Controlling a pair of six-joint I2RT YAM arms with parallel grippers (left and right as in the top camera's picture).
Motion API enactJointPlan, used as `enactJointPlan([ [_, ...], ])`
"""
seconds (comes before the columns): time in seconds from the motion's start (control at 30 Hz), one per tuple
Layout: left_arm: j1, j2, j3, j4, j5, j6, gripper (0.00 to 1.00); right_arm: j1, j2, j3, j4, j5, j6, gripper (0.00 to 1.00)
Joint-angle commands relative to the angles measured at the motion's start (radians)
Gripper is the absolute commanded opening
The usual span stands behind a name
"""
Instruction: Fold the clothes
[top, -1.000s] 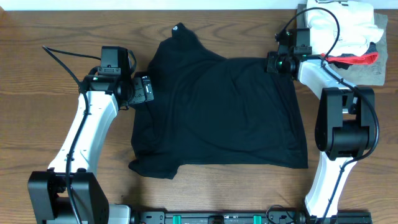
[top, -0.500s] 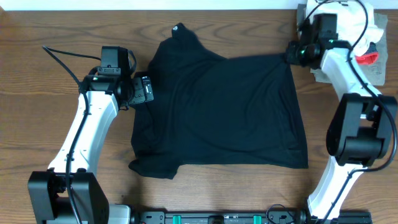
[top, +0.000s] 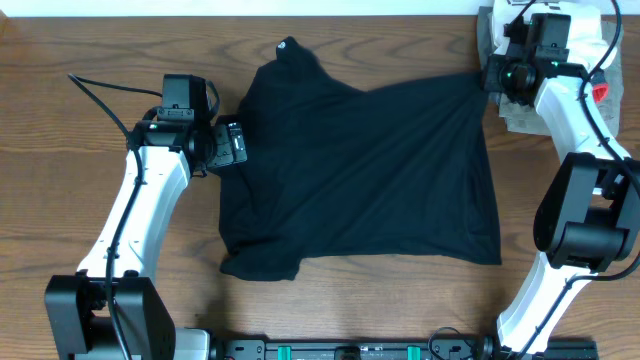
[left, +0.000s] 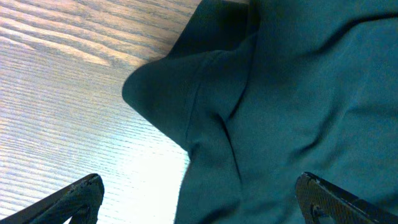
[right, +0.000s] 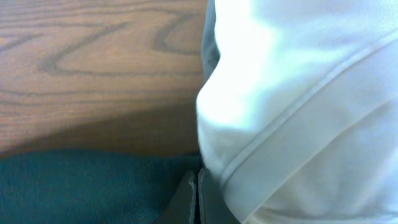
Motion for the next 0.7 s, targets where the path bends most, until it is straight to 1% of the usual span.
enactJointPlan([
  [0.0,0.004,-0.010,0.011,-0.003,-0.012,0.006,1.00,0.006,0.003,0.014,0.009,0.013,-0.024,0.06],
  [0.1,0.004,-0.010,0.010,-0.003,-0.012,0.006,1.00,0.017,0.003,0.014,0.001,0.025,-0.024,0.15],
  [0.13,0.004,-0.010,0.010,-0.002,-0.012,0.006,1.00,0.018,0.003,0.015,-0.004,0.025,-0.024,0.24],
  [0.2,0.004,-0.010,0.010,0.008,-0.012,0.006,1.00,0.017,0.002,0.016,-0.026,0.021,-0.024,0.54],
  [0.23,0.004,-0.010,0.010,0.016,-0.012,0.007,1.00,0.017,0.000,0.020,-0.043,0.016,-0.024,0.63],
  [0.27,0.004,-0.010,0.010,0.031,-0.012,0.019,0.99,0.018,0.000,0.027,-0.066,0.007,-0.024,0.66],
  [0.33,0.006,-0.006,0.010,0.062,-0.012,0.041,1.00,0.021,-0.002,0.046,-0.120,-0.015,-0.024,0.67],
  [0.47,0.031,0.035,0.010,0.095,-0.012,0.041,0.96,0.047,-0.002,0.092,-0.229,-0.034,-0.024,0.67],
  [0.57,0.068,0.106,0.010,0.091,-0.011,0.050,0.95,0.077,-0.002,0.119,-0.295,-0.036,-0.033,0.67],
  [0.67,0.100,0.175,0.010,0.100,-0.008,0.085,0.95,0.108,-0.002,0.126,-0.318,-0.035,-0.040,0.68],
])
